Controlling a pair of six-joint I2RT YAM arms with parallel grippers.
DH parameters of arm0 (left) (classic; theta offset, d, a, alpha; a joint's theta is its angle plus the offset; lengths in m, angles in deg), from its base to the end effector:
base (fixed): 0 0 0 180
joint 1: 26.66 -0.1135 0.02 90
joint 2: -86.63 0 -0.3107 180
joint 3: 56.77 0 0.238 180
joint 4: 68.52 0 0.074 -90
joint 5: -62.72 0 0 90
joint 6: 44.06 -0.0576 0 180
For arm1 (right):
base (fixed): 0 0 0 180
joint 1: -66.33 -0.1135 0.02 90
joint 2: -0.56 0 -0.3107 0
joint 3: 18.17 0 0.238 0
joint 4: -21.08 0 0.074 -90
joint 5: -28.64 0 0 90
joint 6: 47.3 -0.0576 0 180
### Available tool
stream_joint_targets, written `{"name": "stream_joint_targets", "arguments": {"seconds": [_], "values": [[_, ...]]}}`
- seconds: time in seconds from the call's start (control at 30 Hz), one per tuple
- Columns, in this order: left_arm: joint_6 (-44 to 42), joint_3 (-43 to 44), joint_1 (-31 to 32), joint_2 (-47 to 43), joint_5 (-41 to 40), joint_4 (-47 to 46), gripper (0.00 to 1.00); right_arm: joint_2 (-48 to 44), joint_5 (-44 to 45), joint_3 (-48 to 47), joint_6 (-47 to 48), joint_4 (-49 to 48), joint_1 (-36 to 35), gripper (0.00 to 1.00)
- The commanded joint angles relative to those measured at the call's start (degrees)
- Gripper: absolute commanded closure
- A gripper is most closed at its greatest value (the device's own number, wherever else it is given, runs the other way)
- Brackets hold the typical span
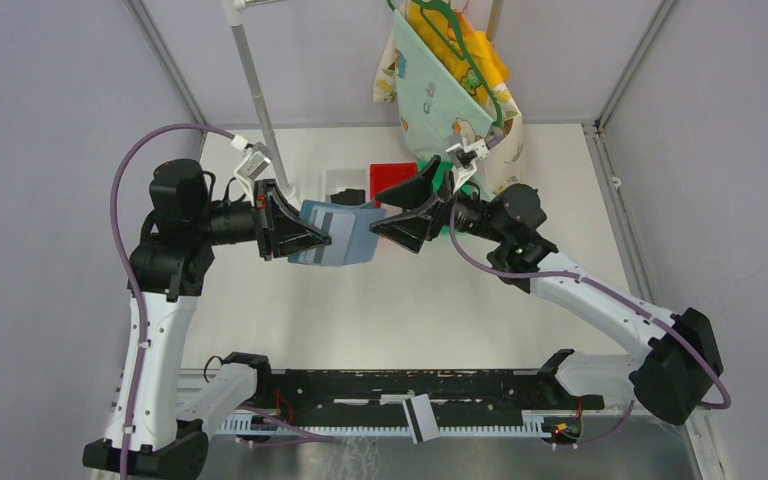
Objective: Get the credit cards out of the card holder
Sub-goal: Remove the credit card from the card holder.
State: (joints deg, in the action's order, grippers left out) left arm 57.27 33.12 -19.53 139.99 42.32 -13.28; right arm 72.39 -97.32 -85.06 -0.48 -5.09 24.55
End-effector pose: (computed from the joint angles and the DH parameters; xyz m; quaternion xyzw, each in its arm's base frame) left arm 0.1073 -0.0678 0.4743 0.3079 0.6790 -0.5345 0.3979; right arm 0.1808 0.2069 0.4319 -0.2482 0.5402 0.6587 0.4612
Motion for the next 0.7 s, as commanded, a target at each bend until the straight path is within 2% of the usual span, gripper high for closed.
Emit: {"name": "stream_joint_targets", "arguments": {"seconds": [0.0,0.13,0.43,0.67], "values": [[-2.94,2.20,0.12,-1.10,3.55,-1.11,0.98,-4.11,-1.23,-4.70,15.29,6.10,0.14,0.03],[-4.14,1.95,0.08,-0.08,3.84,-0.13,0.98,-2.06,-8.63,-5.50,13.85,2.38,0.14,0.02],[-13.00,3.99,0.09,1.89,7.00,8.46,0.98,1.80,-14.48,-8.55,15.77,2.79,-0.13,0.05],[-18.37,4.79,0.08,2.16,7.39,13.87,0.98,2.29,-13.44,-12.33,26.21,12.70,-0.12,0.05]]}}
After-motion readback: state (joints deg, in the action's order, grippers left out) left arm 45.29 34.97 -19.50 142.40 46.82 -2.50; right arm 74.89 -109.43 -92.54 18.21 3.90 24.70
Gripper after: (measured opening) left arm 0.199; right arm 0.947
